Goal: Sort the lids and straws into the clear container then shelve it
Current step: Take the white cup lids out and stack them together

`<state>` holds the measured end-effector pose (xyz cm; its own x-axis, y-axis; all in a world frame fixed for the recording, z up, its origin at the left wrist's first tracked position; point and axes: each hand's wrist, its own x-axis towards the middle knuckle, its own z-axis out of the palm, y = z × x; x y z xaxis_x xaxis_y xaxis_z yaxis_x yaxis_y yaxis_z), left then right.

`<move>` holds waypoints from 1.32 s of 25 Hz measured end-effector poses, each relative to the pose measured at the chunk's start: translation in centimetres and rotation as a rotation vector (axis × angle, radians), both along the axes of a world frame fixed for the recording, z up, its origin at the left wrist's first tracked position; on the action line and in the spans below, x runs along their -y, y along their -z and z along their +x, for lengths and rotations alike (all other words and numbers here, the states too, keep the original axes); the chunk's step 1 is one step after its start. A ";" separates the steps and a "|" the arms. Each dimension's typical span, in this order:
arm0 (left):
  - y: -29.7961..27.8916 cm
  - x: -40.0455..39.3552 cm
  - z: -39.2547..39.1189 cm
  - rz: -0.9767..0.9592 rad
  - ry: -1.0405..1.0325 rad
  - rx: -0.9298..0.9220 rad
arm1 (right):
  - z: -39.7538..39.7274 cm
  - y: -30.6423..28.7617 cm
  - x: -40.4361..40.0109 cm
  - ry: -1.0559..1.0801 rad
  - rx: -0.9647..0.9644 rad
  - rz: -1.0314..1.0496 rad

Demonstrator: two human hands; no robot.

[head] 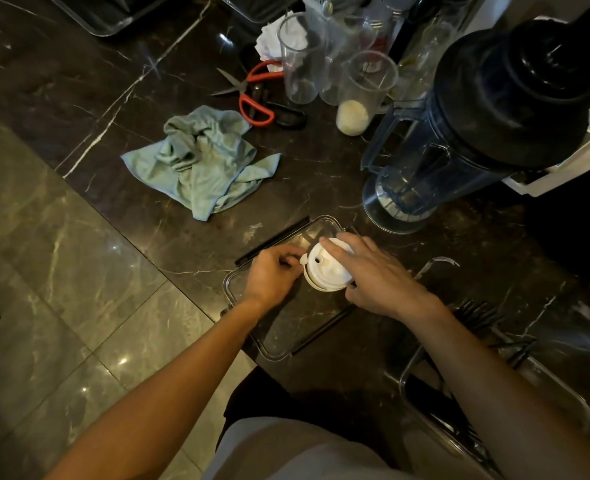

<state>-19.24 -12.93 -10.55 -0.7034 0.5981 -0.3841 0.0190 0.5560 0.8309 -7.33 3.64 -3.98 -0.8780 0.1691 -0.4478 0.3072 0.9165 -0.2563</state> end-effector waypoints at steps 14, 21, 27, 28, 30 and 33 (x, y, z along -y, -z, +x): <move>-0.8 -0.7 0.6 0.011 0.023 0.076 | -0.4 0.7 -0.1 0.136 -0.034 -0.127; -2.7 -1.8 0.1 -0.046 0.075 -0.128 | 0.6 -0.7 -0.3 0.188 -0.040 -0.122; -7.2 -6.8 2.7 0.114 0.279 -0.286 | 8.9 -4.7 -1.9 0.677 -0.323 -0.110; -7.6 -7.8 4.0 0.149 0.319 -0.224 | 10.9 -4.9 -2.2 0.736 -0.364 -0.093; -8.3 -9.6 6.7 0.198 0.361 -0.102 | 14.8 -5.1 -2.5 0.845 -0.406 -0.076; -9.0 -11.2 10.5 0.210 0.492 -0.051 | 20.0 -5.2 -2.1 0.996 -0.453 -0.079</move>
